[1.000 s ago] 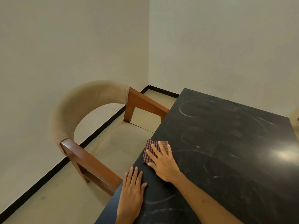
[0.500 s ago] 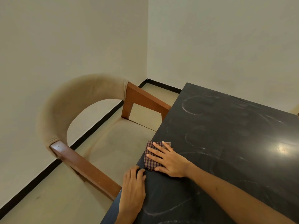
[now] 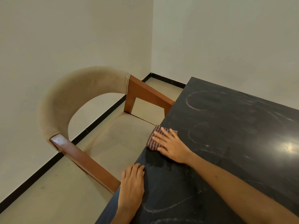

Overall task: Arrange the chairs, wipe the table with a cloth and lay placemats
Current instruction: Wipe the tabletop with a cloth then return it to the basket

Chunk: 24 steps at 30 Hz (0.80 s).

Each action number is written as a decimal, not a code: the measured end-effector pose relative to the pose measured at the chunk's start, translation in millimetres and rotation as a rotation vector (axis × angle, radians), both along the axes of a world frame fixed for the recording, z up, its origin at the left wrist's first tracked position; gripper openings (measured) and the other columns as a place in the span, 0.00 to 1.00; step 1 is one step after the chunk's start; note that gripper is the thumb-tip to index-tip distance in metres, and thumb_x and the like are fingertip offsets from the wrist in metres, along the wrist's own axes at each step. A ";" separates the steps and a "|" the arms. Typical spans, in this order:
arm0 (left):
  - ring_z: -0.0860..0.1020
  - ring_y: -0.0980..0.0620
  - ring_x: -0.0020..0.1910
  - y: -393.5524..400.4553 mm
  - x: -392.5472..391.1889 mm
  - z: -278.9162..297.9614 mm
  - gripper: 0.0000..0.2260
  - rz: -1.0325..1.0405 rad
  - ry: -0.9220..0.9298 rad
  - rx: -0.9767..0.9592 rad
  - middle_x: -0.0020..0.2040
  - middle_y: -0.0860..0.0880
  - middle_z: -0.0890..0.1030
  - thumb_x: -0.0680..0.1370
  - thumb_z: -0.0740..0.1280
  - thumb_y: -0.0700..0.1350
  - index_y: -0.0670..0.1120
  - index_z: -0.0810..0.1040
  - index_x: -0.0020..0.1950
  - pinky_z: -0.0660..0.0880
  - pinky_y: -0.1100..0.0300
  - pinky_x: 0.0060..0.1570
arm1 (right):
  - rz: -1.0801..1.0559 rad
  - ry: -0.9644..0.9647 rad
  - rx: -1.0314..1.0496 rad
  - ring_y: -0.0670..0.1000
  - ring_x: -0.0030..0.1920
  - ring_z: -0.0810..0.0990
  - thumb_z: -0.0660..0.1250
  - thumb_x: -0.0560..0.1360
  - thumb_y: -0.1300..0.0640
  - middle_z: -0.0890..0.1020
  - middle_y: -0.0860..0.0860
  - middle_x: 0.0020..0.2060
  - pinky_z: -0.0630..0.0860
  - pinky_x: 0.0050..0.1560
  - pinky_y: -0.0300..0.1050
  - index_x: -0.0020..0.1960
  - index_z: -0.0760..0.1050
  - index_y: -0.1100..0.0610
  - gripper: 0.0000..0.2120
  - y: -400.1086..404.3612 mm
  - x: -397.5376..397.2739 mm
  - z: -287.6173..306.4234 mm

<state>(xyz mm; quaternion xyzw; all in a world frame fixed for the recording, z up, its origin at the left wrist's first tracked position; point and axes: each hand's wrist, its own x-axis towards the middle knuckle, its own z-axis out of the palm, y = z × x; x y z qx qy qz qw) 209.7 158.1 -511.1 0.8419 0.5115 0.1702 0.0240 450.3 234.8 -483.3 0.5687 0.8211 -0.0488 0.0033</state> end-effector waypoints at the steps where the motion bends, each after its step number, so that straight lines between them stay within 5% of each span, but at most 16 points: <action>1: 0.76 0.49 0.48 -0.9 0.9 0.1 0.17 0.009 -0.016 0.005 0.51 0.49 0.79 0.79 0.53 0.46 0.44 0.80 0.55 0.76 0.55 0.49 | -0.088 -0.011 0.004 0.53 0.77 0.40 0.33 0.78 0.37 0.51 0.46 0.78 0.39 0.76 0.59 0.78 0.51 0.47 0.33 10.1 5.6 1.9; 7: 0.72 0.53 0.38 -1.9 -0.3 4.4 0.16 0.029 -0.051 -0.038 0.41 0.51 0.75 0.81 0.51 0.47 0.46 0.78 0.52 0.73 0.59 0.38 | -0.267 -0.013 -0.047 0.55 0.78 0.43 0.30 0.72 0.36 0.51 0.46 0.78 0.40 0.74 0.60 0.78 0.50 0.46 0.38 35.0 10.3 7.6; 12: 0.73 0.57 0.32 -3.7 0.1 15.9 0.05 0.063 -0.220 -0.111 0.36 0.55 0.74 0.80 0.51 0.50 0.54 0.64 0.46 0.71 0.63 0.32 | 0.014 0.055 -0.064 0.51 0.77 0.38 0.46 0.82 0.41 0.50 0.44 0.78 0.35 0.74 0.58 0.78 0.51 0.45 0.25 -11.0 -34.7 6.1; 17: 0.67 0.62 0.31 -6.3 1.6 17.9 0.05 0.063 -0.276 -0.115 0.36 0.56 0.76 0.79 0.63 0.47 0.53 0.68 0.45 0.64 0.67 0.32 | 0.163 0.091 0.006 0.52 0.78 0.42 0.48 0.82 0.41 0.53 0.45 0.78 0.33 0.73 0.55 0.77 0.54 0.45 0.25 -61.1 -61.1 -8.4; 24: 0.70 0.58 0.26 -6.2 2.5 21.5 0.11 0.082 -0.231 -0.081 0.31 0.56 0.72 0.81 0.50 0.54 0.52 0.66 0.43 0.65 0.65 0.24 | -0.100 0.037 -0.005 0.55 0.78 0.44 0.39 0.78 0.39 0.54 0.47 0.78 0.41 0.75 0.61 0.78 0.52 0.46 0.30 -21.1 -46.4 -3.1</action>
